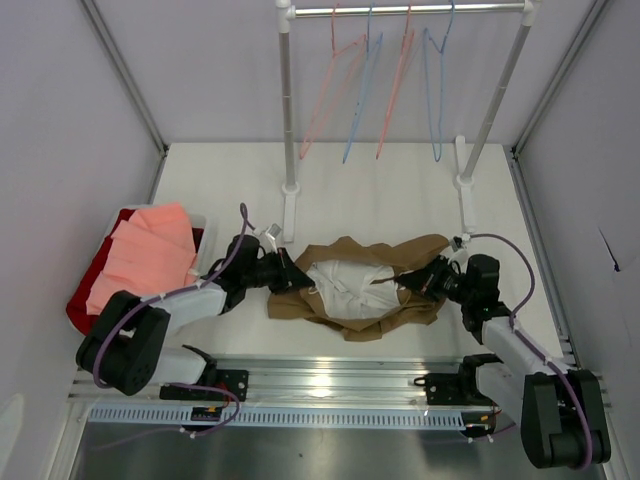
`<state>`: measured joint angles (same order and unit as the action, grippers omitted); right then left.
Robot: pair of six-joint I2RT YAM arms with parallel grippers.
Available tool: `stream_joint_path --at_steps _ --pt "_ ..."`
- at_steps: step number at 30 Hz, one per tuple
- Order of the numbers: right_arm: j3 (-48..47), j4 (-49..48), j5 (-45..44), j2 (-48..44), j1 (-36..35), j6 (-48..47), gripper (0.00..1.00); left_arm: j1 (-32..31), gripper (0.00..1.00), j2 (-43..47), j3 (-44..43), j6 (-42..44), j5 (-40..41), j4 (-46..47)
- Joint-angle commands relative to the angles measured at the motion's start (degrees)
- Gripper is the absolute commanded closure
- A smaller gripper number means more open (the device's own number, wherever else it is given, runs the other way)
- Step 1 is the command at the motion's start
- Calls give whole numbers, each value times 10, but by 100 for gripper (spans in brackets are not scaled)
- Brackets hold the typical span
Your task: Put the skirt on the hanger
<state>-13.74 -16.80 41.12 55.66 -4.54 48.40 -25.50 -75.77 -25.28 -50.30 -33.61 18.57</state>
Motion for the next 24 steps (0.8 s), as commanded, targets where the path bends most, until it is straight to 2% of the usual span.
stream_joint_path --at_steps 1,5,8,9,14,24 --pt "3 8 -42 -20 -21 -30 96 -6 82 -6 -23 66 58 -70" --pt "3 55 -70 -39 -39 -44 88 -16 70 -5 -35 89 91 -120" --pt "-1 95 -84 -63 -43 -55 76 -24 61 3 -50 104 108 -151" --pt "-4 105 -88 -70 -43 -64 69 -25 57 9 -57 114 113 -160" --pt "-31 183 -111 -114 -43 -84 52 -39 49 35 -96 143 128 -227" --pt "-95 265 -136 -123 -43 -98 39 -42 41 89 -168 197 157 -346"
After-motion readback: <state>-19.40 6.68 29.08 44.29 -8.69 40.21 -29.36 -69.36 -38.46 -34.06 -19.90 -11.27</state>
